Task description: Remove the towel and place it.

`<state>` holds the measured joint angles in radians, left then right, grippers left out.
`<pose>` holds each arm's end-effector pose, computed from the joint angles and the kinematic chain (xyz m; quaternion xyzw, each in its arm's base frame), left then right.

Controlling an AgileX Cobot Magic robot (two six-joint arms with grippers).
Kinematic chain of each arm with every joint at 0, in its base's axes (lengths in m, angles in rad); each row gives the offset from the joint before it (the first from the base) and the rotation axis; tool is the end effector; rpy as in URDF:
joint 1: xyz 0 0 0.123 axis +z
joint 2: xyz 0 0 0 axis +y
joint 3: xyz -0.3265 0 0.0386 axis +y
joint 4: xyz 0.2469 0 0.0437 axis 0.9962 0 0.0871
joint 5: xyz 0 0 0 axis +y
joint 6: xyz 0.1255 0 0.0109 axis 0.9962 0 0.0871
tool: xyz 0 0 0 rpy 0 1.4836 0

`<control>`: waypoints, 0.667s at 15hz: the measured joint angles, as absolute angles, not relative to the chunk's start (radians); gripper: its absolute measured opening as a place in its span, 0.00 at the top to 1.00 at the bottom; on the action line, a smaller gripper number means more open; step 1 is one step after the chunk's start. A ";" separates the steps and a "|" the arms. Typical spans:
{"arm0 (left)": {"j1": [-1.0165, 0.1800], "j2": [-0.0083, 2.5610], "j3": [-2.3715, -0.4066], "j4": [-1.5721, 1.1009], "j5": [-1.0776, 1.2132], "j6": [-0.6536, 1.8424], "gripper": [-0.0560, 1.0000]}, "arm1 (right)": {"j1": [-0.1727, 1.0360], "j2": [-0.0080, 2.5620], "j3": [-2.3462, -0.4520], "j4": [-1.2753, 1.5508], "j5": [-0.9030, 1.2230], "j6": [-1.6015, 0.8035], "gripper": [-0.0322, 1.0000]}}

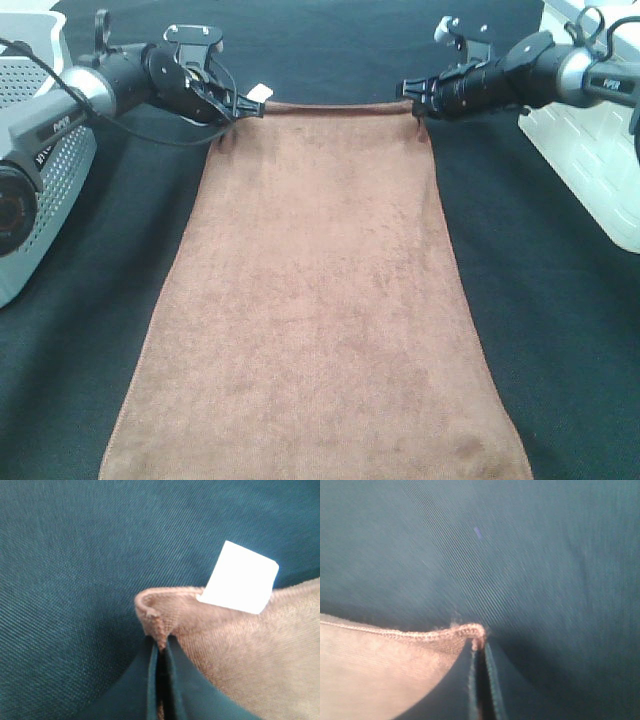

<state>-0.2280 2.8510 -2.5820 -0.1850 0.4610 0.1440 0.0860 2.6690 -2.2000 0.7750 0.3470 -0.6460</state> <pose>0.6547 -0.1625 0.0814 0.1100 0.8854 -0.0924 0.4421 0.6418 0.0855 0.0921 -0.0486 0.8863 0.1477 0.4362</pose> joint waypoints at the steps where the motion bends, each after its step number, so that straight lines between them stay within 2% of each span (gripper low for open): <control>1: -0.228 2.857 -2.582 -0.186 0.439 0.144 0.94 | 0.086 2.673 -2.200 0.782 0.337 -0.653 0.97; 4: -0.228 2.860 -2.582 -0.190 0.397 0.144 0.93 | 0.086 2.676 -2.200 0.814 0.323 -0.690 0.93; 6: -0.228 2.860 -2.582 -0.190 0.376 0.144 0.86 | 0.086 2.676 -2.200 0.818 0.319 -0.696 0.81; 9: -0.228 2.860 -2.582 -0.190 0.373 0.144 0.54 | 0.086 2.676 -2.200 0.804 0.314 -0.697 0.50; 10: -0.228 2.860 -2.582 -0.190 0.375 0.144 0.45 | 0.086 2.676 -2.200 0.800 0.323 -0.697 0.42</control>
